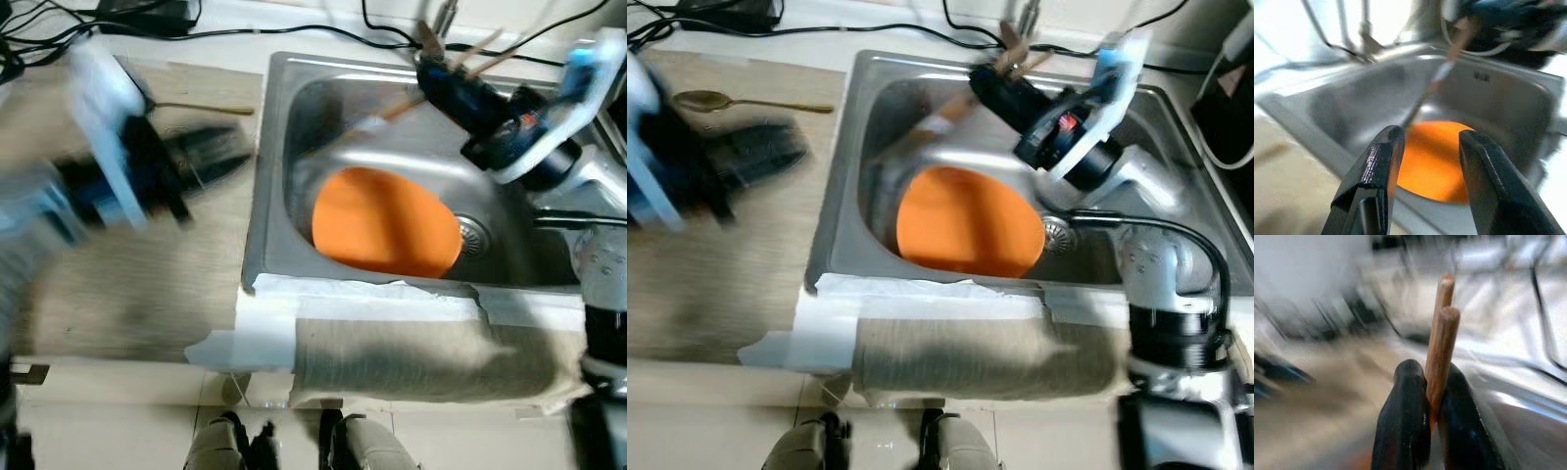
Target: Kitchen organization
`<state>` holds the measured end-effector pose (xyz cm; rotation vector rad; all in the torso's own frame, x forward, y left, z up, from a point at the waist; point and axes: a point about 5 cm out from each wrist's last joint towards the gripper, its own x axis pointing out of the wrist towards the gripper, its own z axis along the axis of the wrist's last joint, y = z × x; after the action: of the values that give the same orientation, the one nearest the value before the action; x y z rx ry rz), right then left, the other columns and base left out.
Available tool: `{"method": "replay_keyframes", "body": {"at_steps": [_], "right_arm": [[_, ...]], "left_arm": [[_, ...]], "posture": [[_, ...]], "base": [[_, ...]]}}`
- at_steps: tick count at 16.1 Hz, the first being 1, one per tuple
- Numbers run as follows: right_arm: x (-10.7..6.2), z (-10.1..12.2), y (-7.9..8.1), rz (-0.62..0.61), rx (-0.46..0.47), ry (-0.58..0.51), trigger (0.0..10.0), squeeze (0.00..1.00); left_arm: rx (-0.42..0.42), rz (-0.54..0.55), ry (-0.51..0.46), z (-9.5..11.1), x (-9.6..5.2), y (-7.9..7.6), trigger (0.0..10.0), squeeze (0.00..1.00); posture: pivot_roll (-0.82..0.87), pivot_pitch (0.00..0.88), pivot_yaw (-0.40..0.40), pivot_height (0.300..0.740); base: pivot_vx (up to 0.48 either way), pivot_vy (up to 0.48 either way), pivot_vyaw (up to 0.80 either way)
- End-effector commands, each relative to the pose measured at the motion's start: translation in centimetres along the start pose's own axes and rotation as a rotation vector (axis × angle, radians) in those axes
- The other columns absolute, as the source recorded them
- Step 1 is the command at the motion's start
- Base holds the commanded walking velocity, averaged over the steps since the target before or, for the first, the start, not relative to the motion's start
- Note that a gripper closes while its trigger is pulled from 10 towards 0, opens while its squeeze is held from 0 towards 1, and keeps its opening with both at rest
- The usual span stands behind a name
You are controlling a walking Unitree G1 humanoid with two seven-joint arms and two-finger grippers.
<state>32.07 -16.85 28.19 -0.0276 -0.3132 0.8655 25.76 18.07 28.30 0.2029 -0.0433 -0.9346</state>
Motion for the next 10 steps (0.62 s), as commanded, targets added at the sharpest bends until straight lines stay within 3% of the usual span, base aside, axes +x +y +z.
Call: {"method": "replay_keyframes", "body": {"at_steps": [1,3,6,7,10], "right_arm": [[0.3,-0.5,-0.3,-0.020,-0.116,0.074,0.0,0.00],[0.8,-2.5,-0.6,-0.012,-0.338,0.250,0.0,0.00],[1.5,-5.5,0.3,0.069,-0.458,0.371,0.0,0.00],[1.6,-6.9,0.8,0.098,-0.500,0.413,10.0,0.00],[1.7,-9.6,1.3,0.105,-0.548,0.464,10.0,0.00]], "left_arm": [[0.030,-0.045,-0.009,0.4,0.4,-1.1,10.0,0.00],[0.017,-0.107,-0.001,-0.3,1.3,-2.5,10.0,0.00],[0.021,-0.149,0.022,-1.0,1.6,-3.4,10.0,0.00],[0.017,-0.164,0.043,-1.3,1.6,-3.6,10.0,0.00],[0.009,-0.157,0.069,-1.9,1.3,-3.8,10.0,0.00]], "posture": [[-0.12,0.197,-0.125,0.740],[-0.13,0.192,-0.129,0.740],[-0.13,0.185,-0.132,0.740],[-0.12,0.183,-0.134,0.740],[-0.11,0.185,-0.131,0.740]], "base": [[0.000,0.000,0.00],[0.000,0.000,0.00],[0.000,0.000,0.00],[0.000,0.000,0.00],[0.000,0.000,0.00]]}}
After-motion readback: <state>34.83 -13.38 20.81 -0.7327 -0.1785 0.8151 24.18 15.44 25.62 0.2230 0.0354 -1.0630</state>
